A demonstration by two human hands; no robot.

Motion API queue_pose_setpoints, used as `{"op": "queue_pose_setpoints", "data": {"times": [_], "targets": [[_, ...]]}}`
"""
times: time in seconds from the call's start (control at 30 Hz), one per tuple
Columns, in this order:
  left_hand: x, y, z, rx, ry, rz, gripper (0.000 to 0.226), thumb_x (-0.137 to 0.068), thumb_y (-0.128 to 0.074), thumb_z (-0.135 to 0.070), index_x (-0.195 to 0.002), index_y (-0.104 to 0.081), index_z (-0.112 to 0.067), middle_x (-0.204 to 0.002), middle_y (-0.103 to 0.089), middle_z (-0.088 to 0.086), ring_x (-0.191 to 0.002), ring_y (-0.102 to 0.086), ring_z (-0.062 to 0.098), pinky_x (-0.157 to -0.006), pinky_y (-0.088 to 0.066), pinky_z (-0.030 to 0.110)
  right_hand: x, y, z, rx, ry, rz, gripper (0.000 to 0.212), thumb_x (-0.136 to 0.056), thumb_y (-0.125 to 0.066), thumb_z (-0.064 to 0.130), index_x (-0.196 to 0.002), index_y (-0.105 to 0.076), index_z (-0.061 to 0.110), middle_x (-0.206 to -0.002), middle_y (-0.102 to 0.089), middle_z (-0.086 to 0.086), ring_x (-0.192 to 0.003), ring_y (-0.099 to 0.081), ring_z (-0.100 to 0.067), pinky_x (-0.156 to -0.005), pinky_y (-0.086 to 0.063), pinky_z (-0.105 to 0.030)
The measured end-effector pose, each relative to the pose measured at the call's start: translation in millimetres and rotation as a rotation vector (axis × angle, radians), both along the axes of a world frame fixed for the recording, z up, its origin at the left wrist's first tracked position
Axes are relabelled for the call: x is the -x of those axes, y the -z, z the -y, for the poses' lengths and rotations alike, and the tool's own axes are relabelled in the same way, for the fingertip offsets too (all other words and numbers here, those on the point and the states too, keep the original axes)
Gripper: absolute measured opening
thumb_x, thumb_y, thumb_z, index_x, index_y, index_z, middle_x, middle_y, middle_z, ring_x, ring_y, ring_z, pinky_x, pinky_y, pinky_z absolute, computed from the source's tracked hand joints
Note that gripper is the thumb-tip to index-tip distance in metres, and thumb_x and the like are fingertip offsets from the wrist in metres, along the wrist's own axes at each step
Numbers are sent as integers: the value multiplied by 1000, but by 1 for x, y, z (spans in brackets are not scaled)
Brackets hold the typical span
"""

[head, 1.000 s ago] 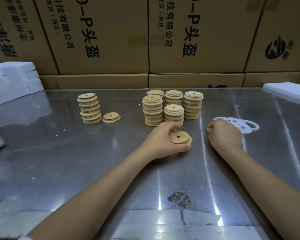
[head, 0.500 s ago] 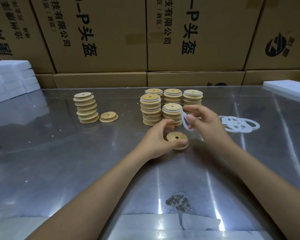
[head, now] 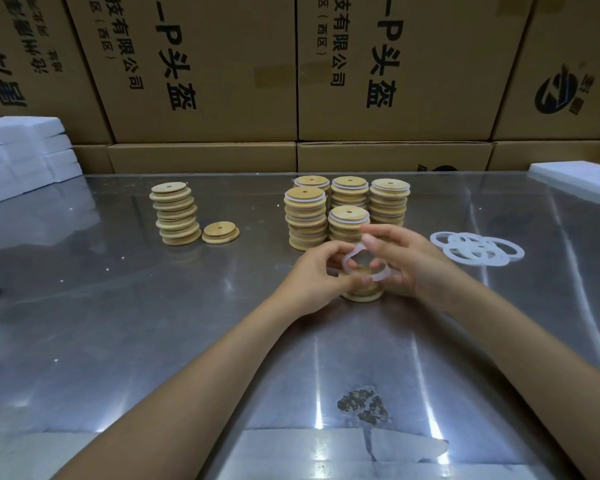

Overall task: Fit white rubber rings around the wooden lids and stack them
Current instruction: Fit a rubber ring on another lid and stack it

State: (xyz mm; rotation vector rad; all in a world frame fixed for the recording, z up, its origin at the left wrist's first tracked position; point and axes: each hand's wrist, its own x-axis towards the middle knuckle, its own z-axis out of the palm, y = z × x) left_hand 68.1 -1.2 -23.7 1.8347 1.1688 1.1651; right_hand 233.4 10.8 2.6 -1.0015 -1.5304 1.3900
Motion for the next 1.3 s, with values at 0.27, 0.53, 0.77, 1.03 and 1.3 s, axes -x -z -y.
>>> {"op": "queue_pose_setpoints", "data": {"times": [0.27, 0.53, 0.77, 1.03, 1.3], "targets": [[-1, -2, 1, -8, -20, -14, 24, -93, -58, -9, -114, -63, -17, -96, -67, -2, -89, -59, 8, -85, -45, 23, 3, -1, 1, -237, 92, 189, 22, -92, -59, 18, -113, -61, 16, -86, -68, 2, -62, -58, -3, -65, -49, -24], [3, -9, 8, 45, -155, 53, 13, -91, -60, -14, -100, -70, -16, -77, -60, 3, -70, -52, 9, -65, -41, 17, -2, 9, -7, -359, 178, 315, 9, -88, -64, 12, -81, -67, 17, -66, -71, 4, -63, -66, -6, -57, -52, -25], [5, -5, 10, 76, -291, -476, 50, -75, -70, -55, -115, -64, -26, -109, -57, -4, -112, -44, 13, -96, -40, 26, -9, 16, -14, -599, 256, 735, 16, -83, -67, 27, -74, -60, 39, -73, -63, 21, -73, -59, -1, -68, -49, -29], [6, -5, 11, 14, -223, -331, 36, -75, -76, -43, -106, -68, -26, -108, -63, -5, -91, -58, 7, -80, -45, 20, -7, 19, -18, -476, 143, 695, 23, -77, -70, 43, -98, -65, 36, -91, -64, 22, -81, -57, -1, -75, -46, -27], [5, -12, 14, -252, -214, -182, 34, -74, -78, -12, -105, -68, -22, -101, -65, -1, -83, -60, 18, -77, -51, 26, 0, 16, -13, -625, 230, 423, 31, -74, -79, 22, -93, -55, 24, -96, -62, 15, -88, -63, -11, -76, -50, -26]]}}
